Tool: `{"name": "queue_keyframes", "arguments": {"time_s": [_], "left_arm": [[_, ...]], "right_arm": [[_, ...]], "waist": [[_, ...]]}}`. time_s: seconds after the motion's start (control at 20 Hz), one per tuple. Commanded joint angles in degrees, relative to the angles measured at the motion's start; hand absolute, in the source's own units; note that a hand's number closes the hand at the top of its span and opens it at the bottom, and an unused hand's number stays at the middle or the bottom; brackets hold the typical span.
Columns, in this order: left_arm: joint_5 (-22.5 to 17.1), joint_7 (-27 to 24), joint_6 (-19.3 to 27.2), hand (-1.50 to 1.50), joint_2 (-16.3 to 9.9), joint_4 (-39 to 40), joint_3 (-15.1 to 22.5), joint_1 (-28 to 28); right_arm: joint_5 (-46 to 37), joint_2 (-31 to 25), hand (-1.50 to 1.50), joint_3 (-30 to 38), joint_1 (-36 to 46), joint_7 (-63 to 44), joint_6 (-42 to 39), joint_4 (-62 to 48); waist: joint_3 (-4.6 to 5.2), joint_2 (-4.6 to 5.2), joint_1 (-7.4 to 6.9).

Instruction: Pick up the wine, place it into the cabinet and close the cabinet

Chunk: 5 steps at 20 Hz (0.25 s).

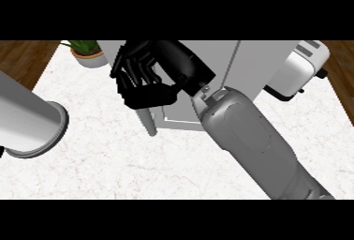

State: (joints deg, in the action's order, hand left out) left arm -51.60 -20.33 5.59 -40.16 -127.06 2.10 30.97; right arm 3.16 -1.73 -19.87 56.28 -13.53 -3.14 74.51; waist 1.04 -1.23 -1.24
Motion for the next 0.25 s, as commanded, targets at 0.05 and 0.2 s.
{"name": "queue_keyframes", "arguments": {"time_s": [0.05,0.2], "left_arm": [[2.5,0.0,2.7,-1.50,2.1,2.2,2.9,-3.8],[3.2,0.3,3.5,-1.50,3.4,3.9,4.9,-6.3]], "right_arm": [[-1.0,-6.5,1.50,8.4,3.2,1.8,1.2,-8.4],[-1.4,-6.2,1.50,7.7,2.8,2.4,1.4,-8.9]], "waist": [[-1.01,2.33,1.14],[-0.98,2.28,1.66]]}}
